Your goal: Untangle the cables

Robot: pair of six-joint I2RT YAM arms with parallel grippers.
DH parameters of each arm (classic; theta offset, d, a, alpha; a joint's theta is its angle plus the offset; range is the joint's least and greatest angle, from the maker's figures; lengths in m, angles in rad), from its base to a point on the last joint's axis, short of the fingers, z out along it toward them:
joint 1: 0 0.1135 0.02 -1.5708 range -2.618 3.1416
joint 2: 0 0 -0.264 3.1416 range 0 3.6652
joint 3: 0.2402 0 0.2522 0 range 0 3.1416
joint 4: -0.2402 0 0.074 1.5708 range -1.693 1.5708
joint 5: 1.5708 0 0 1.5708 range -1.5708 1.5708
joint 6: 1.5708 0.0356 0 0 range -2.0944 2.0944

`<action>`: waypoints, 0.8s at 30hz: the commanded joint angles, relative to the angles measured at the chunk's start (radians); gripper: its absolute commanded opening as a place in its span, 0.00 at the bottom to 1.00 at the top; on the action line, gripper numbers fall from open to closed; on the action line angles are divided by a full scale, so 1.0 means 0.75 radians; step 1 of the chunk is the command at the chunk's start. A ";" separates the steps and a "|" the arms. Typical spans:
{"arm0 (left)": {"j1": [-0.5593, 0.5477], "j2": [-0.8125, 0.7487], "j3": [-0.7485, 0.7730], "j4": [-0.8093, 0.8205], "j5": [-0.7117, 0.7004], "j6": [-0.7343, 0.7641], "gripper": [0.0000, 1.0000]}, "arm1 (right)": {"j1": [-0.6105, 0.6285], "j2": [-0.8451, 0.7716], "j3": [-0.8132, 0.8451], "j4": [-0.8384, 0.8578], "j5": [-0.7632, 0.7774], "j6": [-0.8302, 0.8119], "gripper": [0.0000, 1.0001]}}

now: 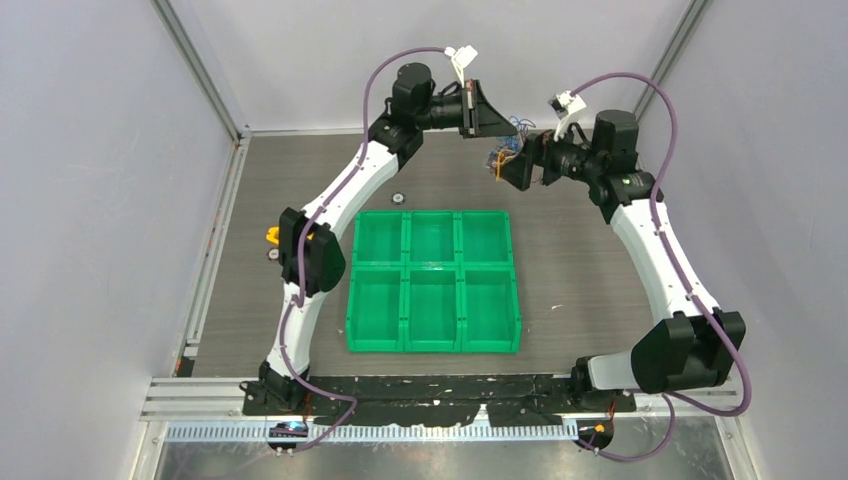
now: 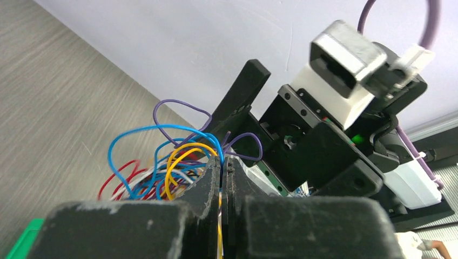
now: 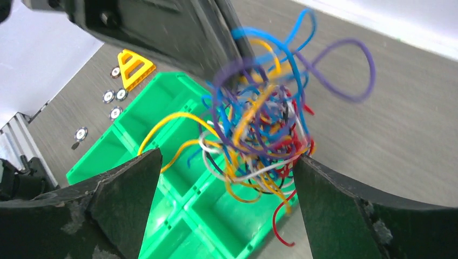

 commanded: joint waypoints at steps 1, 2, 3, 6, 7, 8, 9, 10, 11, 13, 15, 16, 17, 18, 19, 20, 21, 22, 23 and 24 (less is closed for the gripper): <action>-0.004 -0.066 -0.012 0.131 0.072 -0.068 0.00 | 0.073 0.042 -0.013 0.337 0.129 0.042 0.80; -0.002 -0.075 -0.016 0.132 0.074 -0.070 0.00 | 0.079 0.054 0.001 0.341 0.164 0.035 0.67; 0.003 -0.084 -0.019 0.131 0.075 -0.070 0.00 | 0.079 0.076 0.011 0.328 0.240 0.009 0.44; 0.042 -0.138 -0.043 0.106 0.059 -0.055 0.00 | 0.060 0.100 0.055 0.185 0.329 -0.119 0.14; 0.061 -0.159 -0.053 0.079 0.046 -0.033 0.00 | 0.049 0.103 0.059 0.155 0.345 -0.153 0.07; 0.084 -0.181 -0.058 0.039 0.029 0.004 0.00 | 0.024 0.104 0.061 0.099 0.348 -0.162 0.06; 0.103 -0.200 -0.060 -0.017 0.012 0.046 0.00 | -0.008 0.105 0.060 0.075 0.342 -0.174 0.06; 0.127 -0.222 -0.059 -0.067 -0.006 0.087 0.00 | -0.024 0.104 0.055 0.036 0.339 -0.177 0.06; 0.157 -0.241 -0.062 -0.113 -0.024 0.128 0.00 | -0.052 0.102 0.053 0.018 0.339 -0.183 0.05; 0.200 -0.281 -0.059 -0.236 -0.093 0.247 0.00 | -0.110 0.093 0.050 -0.034 0.345 -0.192 0.05; 0.238 -0.318 -0.053 -0.372 -0.214 0.372 0.00 | -0.160 0.082 0.052 -0.067 0.339 -0.205 0.05; 0.256 -0.335 -0.059 -0.419 -0.259 0.430 0.00 | -0.174 0.077 0.053 -0.078 0.327 -0.217 0.05; 0.274 -0.357 -0.071 -0.446 -0.290 0.477 0.00 | -0.196 0.073 0.059 -0.100 0.322 -0.223 0.05; 0.288 -0.377 -0.084 -0.475 -0.320 0.519 0.00 | -0.204 0.070 0.062 -0.113 0.307 -0.236 0.06; 0.302 -0.387 -0.091 -0.500 -0.343 0.552 0.00 | -0.218 0.068 0.072 -0.137 0.298 -0.243 0.05; 0.314 -0.392 -0.102 -0.515 -0.354 0.568 0.00 | -0.226 0.069 0.075 -0.146 0.273 -0.249 0.05; 0.328 -0.393 -0.112 -0.522 -0.351 0.572 0.00 | -0.228 0.069 0.087 -0.160 0.263 -0.249 0.05; 0.343 -0.394 -0.123 -0.526 -0.342 0.569 0.00 | -0.229 0.069 0.092 -0.163 0.243 -0.245 0.05; 0.351 -0.394 -0.130 -0.531 -0.332 0.573 0.00 | -0.230 0.072 0.106 -0.167 0.238 -0.237 0.05; 0.356 -0.398 -0.138 -0.543 -0.333 0.600 0.00 | -0.231 0.075 0.114 -0.168 0.241 -0.234 0.05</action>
